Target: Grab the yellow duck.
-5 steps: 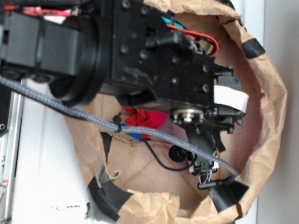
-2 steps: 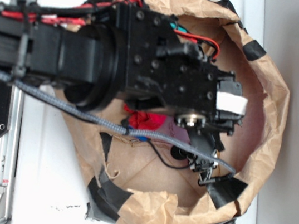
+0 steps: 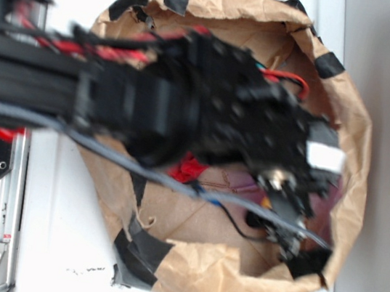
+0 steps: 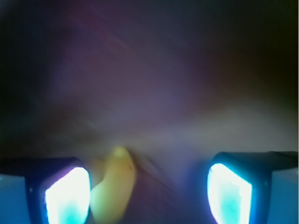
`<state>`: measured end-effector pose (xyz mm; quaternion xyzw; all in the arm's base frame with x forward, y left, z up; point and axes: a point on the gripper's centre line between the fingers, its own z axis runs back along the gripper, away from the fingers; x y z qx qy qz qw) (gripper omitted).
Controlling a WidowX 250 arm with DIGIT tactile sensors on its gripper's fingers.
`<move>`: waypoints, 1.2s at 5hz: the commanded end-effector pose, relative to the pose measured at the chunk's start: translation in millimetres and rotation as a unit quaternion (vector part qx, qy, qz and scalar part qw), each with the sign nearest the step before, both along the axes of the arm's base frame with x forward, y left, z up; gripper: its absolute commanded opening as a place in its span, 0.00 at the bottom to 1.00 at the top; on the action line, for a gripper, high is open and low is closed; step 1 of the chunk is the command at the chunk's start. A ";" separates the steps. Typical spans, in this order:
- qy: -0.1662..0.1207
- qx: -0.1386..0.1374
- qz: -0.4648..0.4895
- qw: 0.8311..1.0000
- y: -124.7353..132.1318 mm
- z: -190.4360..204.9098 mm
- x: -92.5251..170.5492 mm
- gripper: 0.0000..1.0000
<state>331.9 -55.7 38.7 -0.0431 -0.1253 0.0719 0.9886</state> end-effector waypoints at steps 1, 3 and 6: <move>0.017 0.037 -0.056 0.998 -18.9 -26.0 -7.8 1.00; -0.026 0.064 -0.073 0.995 -25.9 -0.9 -27.5 1.00; -0.054 0.054 0.007 0.997 28.9 29.4 -17.1 1.00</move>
